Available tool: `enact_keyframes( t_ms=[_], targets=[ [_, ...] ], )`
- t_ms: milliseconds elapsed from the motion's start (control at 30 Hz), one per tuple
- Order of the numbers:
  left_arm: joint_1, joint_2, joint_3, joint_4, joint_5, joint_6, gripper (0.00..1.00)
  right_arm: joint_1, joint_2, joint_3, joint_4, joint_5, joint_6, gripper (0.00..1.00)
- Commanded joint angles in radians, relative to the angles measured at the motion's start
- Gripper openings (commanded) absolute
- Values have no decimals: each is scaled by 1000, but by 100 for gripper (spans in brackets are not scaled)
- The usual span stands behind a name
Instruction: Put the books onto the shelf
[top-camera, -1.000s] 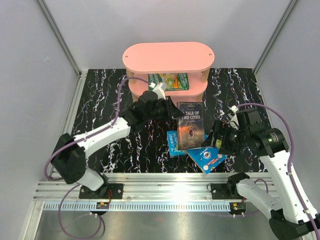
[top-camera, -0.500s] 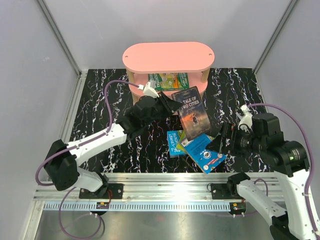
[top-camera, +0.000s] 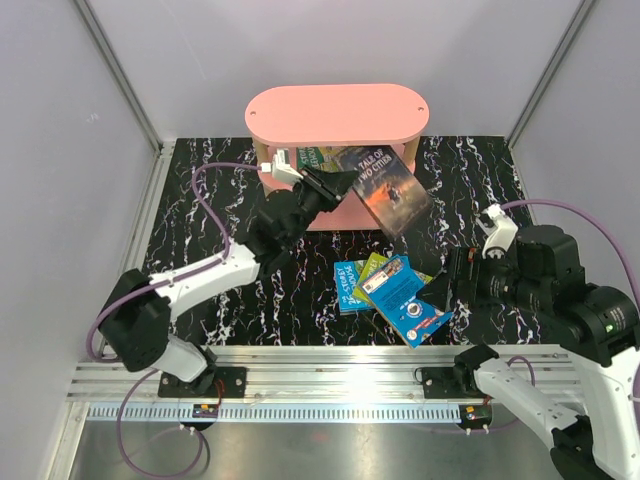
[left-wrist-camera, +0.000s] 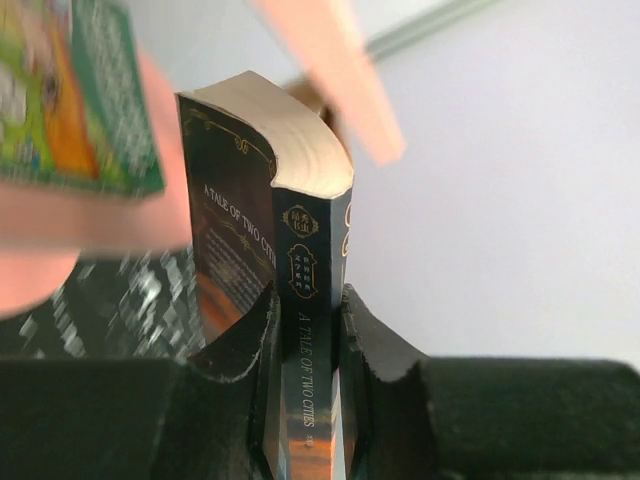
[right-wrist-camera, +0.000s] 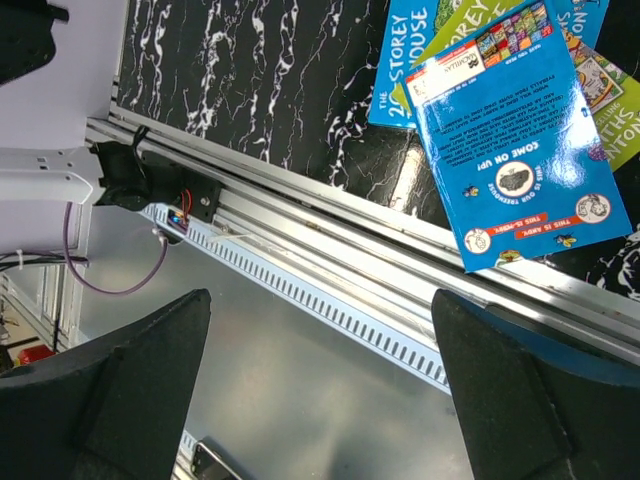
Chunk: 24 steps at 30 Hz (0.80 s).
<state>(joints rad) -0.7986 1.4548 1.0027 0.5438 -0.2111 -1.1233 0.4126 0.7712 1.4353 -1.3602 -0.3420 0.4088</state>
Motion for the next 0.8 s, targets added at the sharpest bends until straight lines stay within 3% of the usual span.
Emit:
enact_keyframes(
  t_ms=[0,100,167,433,633,767],
  targets=[
    [45,50,32,482,-9,-105,0,46,25,42,-206,61,-27,100],
    [52,125,130,493,112,-119,0,71,39,47,-197,77,-28,100],
    [47,167,155,498,119,-116,0,77,46,50,-188,83,-28,100],
    [47,168,119,501,-46,-87,0,112,60,48,-169,113,-36,100],
    [44,107,65,433,-255,-76,0,121,71,40,-160,124,-48,100],
    [16,67,-1,409,-541,-112,0,121,80,37,-151,126,-53,100]
  ],
)
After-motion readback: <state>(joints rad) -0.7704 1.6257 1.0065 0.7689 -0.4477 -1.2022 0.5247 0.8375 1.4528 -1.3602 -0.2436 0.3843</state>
